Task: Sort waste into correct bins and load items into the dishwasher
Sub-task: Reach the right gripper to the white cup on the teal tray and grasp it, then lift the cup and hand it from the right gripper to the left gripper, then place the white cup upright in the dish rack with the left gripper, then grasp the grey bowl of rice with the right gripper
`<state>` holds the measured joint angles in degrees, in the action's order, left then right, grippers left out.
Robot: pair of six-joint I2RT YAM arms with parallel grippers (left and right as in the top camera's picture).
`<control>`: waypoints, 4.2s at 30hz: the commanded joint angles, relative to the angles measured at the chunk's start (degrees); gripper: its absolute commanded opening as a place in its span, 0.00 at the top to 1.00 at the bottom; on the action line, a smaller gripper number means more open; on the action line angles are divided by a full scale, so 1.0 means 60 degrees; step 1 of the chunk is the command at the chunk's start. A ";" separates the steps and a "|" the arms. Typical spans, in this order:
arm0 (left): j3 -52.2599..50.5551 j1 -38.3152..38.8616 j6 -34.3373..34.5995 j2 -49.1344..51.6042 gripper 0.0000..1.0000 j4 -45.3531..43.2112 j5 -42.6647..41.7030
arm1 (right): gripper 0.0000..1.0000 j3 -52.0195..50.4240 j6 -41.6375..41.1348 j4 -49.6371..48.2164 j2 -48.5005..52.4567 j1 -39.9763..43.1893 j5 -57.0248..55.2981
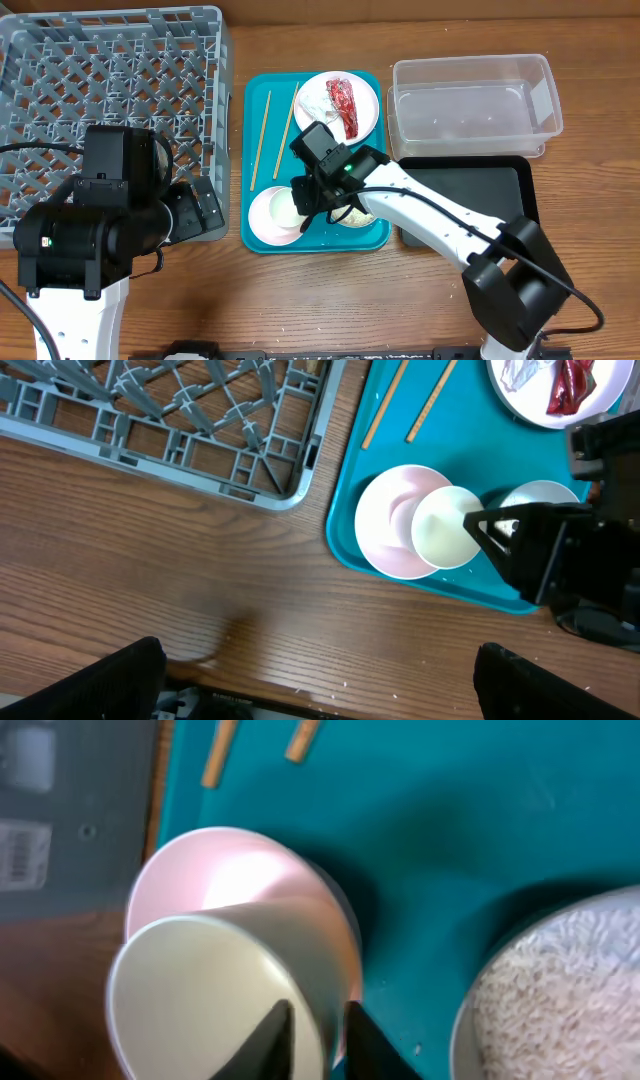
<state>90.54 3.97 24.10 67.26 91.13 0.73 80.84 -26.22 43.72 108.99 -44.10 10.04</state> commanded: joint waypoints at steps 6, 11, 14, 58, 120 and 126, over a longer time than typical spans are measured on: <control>0.0113 -0.0095 0.0197 0.0033 0.00 -0.0047 0.0237 | 0.96 0.0106 -0.0135 0.0171 -0.0084 0.0047 -0.0095; 0.0113 -0.0098 -0.0310 0.0040 0.00 -0.0656 -0.0433 | 0.96 0.0550 -0.0120 0.0820 -0.1133 0.0397 -0.0018; 0.0113 -0.0106 -0.1035 0.0044 0.00 -0.1209 -0.1872 | 0.96 0.0659 0.0277 0.0980 -0.1923 0.0678 0.0463; 0.0113 -0.0175 -0.4983 0.0958 0.30 -0.1836 -1.4706 | 0.96 0.0667 0.2291 -0.2557 -0.5304 0.3180 0.9624; 0.2375 -0.4652 -0.2925 0.4579 0.14 -0.0867 -0.3413 | 0.06 0.0463 0.1869 0.4473 -0.4557 0.3952 0.4411; 0.3854 -0.3621 -0.4273 0.3366 0.12 -0.0022 -0.3971 | 0.07 -0.0106 0.1045 0.3818 -0.4156 0.2747 0.2408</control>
<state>110.30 -20.60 5.54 92.71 90.00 -18.11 82.32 -16.53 67.29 82.21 -24.03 30.37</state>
